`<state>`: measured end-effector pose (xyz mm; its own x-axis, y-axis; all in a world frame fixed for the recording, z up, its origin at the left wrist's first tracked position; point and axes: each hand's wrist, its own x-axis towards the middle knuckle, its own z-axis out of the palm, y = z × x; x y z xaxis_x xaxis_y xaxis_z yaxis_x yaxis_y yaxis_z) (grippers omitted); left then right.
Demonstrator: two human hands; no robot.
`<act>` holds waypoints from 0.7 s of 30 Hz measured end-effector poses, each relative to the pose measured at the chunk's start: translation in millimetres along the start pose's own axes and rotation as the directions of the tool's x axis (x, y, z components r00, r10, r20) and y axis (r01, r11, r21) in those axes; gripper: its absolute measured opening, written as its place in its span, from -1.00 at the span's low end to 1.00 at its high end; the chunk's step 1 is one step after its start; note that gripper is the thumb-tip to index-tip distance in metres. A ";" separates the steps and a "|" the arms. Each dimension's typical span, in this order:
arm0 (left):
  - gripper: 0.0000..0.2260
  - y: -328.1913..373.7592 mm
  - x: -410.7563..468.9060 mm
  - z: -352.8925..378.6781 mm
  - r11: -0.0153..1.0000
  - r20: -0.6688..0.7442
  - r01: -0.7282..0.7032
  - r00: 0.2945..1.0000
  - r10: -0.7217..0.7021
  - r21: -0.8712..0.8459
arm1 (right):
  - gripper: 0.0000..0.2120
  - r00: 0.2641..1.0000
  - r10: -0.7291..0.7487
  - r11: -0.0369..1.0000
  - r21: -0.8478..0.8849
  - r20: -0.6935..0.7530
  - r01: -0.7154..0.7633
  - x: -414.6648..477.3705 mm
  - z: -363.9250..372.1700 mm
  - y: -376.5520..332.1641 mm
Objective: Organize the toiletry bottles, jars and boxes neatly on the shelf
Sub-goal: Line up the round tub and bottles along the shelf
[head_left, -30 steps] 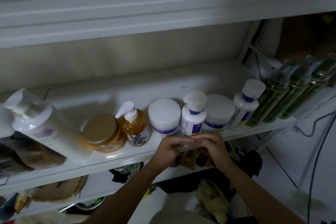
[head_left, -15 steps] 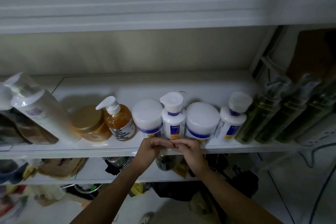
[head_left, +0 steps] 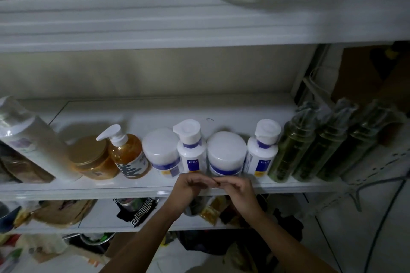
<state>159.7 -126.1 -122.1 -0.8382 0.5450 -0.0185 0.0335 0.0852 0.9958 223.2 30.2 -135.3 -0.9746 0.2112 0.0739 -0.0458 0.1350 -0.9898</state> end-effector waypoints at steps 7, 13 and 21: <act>-0.57 -7.4 9.3 -1.9 0.998 0.068 0.053 0.996 -0.054 0.013 | -0.70 0.994 0.105 0.994 -0.014 -0.034 -0.105 12.3 -1.3 5.7; -0.60 -7.9 12.7 -6.1 0.998 0.111 0.027 0.993 -0.033 0.053 | -0.75 0.995 0.053 0.996 -0.061 -0.078 -0.058 13.8 1.2 12.5; -0.58 -3.9 18.3 -9.2 0.995 0.153 0.067 0.985 -0.077 0.069 | -0.74 0.989 0.049 0.996 -0.073 -0.141 -0.060 14.4 6.8 13.2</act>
<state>139.3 -124.2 -125.5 -0.7452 0.6579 -0.1086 0.0149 0.1793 0.9837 207.0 28.4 -148.1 -0.9350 0.3522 0.0418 0.0286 0.1923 -0.9809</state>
